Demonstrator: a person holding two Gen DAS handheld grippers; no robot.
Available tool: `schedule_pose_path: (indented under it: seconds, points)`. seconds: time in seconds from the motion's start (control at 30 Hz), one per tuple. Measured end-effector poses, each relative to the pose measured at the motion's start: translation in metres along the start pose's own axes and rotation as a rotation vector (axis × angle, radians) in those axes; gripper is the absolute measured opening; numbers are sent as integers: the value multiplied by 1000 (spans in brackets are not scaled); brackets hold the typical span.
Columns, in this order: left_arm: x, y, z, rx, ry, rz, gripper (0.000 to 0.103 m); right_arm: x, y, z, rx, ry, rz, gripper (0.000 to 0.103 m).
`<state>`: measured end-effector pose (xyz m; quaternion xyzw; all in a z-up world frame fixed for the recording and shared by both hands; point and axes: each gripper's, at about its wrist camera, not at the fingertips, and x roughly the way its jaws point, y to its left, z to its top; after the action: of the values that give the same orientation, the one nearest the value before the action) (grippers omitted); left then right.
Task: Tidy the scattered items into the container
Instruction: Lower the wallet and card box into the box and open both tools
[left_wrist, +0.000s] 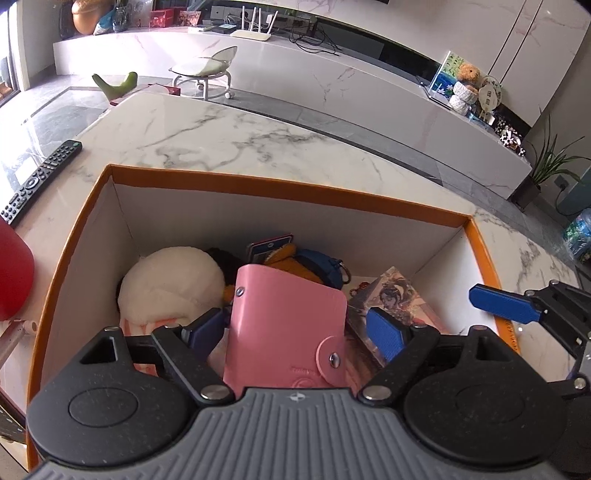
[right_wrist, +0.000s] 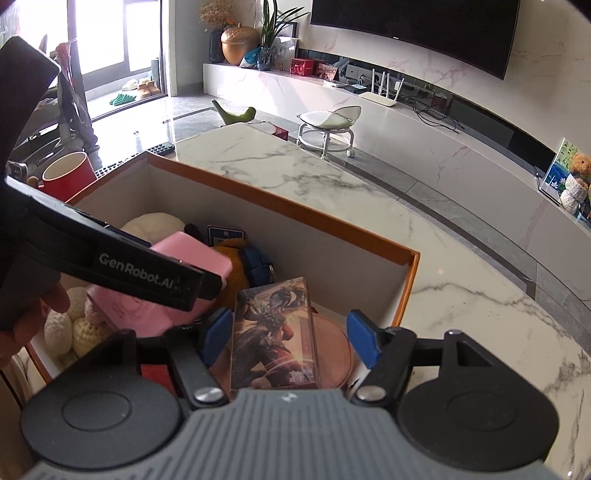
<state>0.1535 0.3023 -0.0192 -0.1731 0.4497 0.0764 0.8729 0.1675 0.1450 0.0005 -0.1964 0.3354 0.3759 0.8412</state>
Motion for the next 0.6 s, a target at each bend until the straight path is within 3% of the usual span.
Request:
schedule_pose_path:
  seconds: [0.6]
  points:
    - [-40,-34,-6,106,-88,95,101,-43,-3,-12,79,-78,-28,71]
